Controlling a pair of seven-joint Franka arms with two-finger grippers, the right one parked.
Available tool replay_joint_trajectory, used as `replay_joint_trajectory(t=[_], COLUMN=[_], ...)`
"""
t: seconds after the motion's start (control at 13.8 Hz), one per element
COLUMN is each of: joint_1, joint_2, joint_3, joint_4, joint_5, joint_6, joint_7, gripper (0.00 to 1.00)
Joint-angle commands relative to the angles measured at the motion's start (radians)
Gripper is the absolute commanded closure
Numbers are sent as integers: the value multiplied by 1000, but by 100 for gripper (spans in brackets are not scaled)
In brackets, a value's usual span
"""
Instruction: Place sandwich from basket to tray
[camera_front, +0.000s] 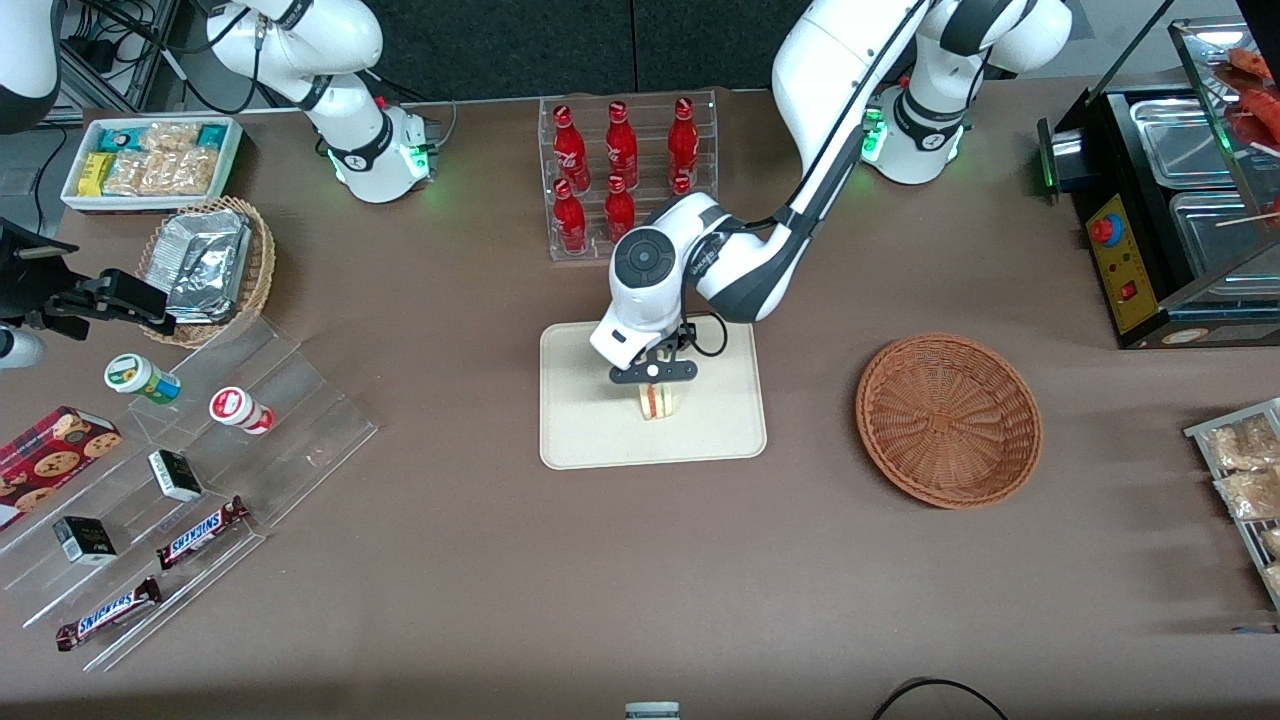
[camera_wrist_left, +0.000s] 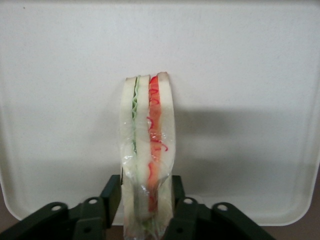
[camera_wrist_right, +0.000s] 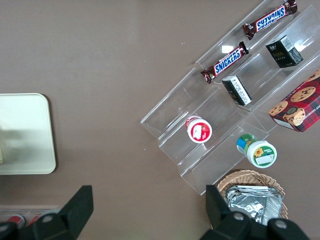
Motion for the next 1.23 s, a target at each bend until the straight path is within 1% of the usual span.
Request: replay_joint_trajectory(t=[0.0,0.07,0.22,0.36,0.58,0.73,0.8,0.94,1.02,1.16], joint_1=[14,31,52,72,170,229,264,311,338,376], joint_2=[-44,-72,-130,-203,-317,-372,-397,-448,-460,-495], joint_3=[13,14,17,45,57,57,57,74,77,97], joint_4=[16,17,17,19,17,19,19,16,16,17], joint_5=[-25,-42,-45,-45,-38,-36,-33,-9,7,15], joint_6=[-46,-75,-152,-273,-425,-512,-558,-600,-621,-684], joint_7=[2,2,-10,-9,17,121,145,177,218,330], gripper=[1,1,1,1,1,1,1,1,1,1])
